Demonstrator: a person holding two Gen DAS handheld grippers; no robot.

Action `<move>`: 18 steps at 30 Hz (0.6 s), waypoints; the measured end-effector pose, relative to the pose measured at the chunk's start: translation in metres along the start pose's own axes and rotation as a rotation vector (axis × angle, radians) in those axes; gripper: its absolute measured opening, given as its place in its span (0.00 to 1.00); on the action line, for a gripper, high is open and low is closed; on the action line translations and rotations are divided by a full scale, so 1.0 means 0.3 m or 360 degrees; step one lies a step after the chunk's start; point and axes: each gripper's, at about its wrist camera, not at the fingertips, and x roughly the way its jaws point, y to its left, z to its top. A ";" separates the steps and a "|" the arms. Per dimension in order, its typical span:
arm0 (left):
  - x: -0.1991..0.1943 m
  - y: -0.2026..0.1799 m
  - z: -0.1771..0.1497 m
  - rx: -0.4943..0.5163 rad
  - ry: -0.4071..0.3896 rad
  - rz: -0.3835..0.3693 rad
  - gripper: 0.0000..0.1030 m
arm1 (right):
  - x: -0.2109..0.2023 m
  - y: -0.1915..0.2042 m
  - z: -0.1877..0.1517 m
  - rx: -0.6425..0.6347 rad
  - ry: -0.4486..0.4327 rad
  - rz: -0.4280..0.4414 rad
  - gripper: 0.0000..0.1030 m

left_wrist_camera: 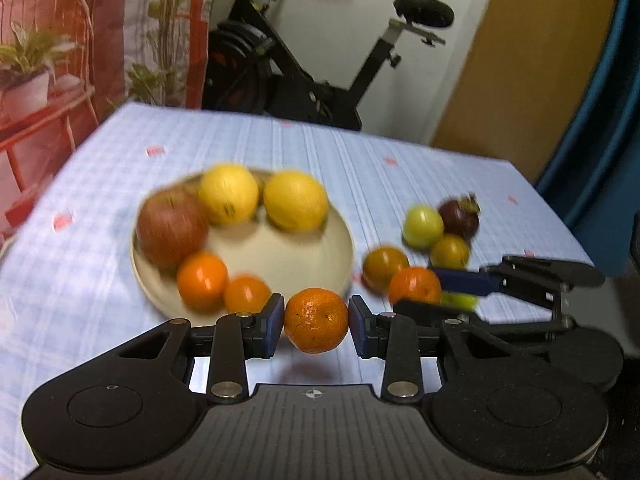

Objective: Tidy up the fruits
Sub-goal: 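Carry both tangerines onto the cream plate and open both grippers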

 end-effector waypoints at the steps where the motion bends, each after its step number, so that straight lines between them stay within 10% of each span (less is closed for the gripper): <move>1: 0.006 0.006 0.020 -0.0003 -0.0011 0.0008 0.36 | 0.010 0.003 0.015 -0.0021 -0.0009 0.0004 0.39; 18: 0.214 0.103 0.162 0.0020 0.0141 0.0048 0.36 | 0.247 0.080 0.089 -0.0207 0.0106 0.0129 0.39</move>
